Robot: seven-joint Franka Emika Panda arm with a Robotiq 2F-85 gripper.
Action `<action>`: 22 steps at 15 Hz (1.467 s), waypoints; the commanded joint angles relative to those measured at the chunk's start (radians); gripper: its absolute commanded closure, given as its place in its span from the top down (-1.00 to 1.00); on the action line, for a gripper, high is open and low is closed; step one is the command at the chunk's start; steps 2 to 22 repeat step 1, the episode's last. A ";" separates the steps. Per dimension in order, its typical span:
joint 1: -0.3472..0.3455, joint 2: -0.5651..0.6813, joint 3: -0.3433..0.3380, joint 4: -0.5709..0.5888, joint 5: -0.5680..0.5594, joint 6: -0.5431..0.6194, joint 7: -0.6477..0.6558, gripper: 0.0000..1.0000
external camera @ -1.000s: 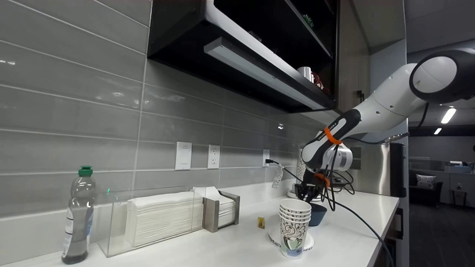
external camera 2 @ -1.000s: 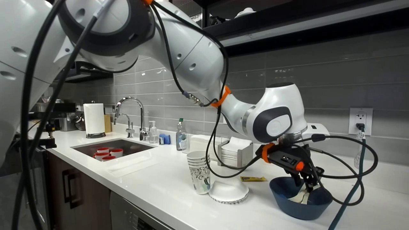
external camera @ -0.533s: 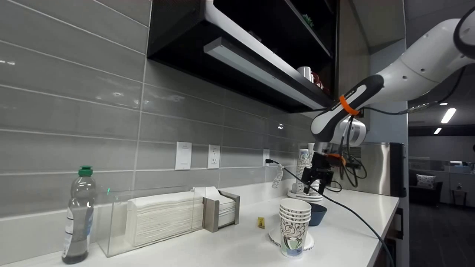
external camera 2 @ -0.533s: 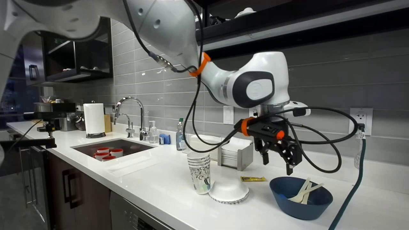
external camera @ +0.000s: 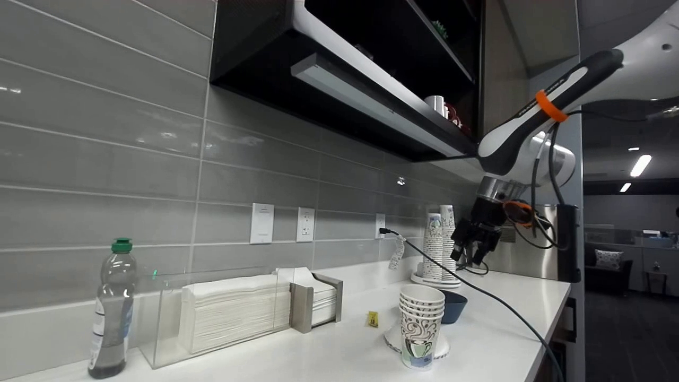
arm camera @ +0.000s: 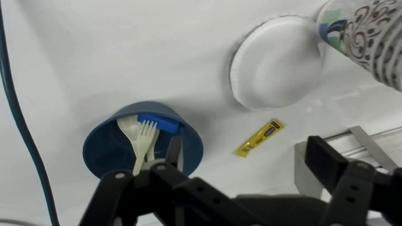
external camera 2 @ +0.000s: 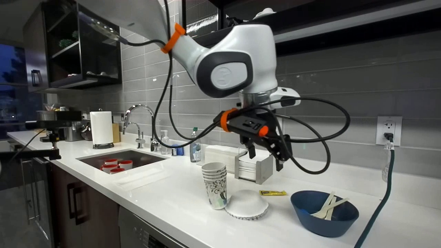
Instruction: Put the fork inside the bowl
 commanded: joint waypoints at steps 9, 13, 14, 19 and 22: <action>0.083 -0.056 -0.065 -0.051 0.008 0.043 0.009 1.00; 0.083 -0.056 -0.065 -0.051 0.008 0.043 0.009 1.00; 0.083 -0.056 -0.065 -0.051 0.008 0.043 0.009 1.00; 0.083 -0.056 -0.065 -0.051 0.008 0.043 0.009 1.00; 0.083 -0.056 -0.065 -0.051 0.008 0.043 0.009 1.00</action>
